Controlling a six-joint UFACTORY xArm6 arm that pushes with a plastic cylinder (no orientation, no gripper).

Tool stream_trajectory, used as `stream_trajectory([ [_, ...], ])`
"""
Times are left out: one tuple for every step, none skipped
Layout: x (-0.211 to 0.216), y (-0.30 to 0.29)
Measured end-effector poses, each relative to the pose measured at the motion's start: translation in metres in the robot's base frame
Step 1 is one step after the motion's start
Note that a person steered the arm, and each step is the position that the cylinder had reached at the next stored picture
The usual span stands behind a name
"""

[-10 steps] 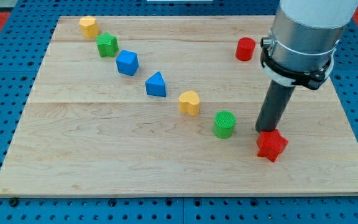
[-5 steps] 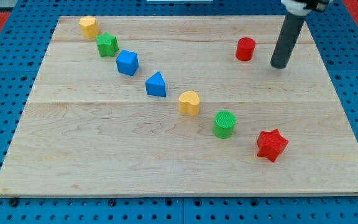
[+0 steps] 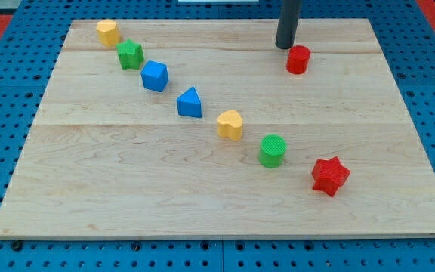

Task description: Slide the red circle towards the bottom right

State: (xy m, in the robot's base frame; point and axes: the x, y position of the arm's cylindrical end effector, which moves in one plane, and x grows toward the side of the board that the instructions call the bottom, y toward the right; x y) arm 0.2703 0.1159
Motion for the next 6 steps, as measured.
stream_trajectory([
  [0.001, 0.016],
  [0.001, 0.032],
  [0.004, 0.026],
  [0.004, -0.002],
  [0.005, -0.015],
  [0.005, -0.012],
])
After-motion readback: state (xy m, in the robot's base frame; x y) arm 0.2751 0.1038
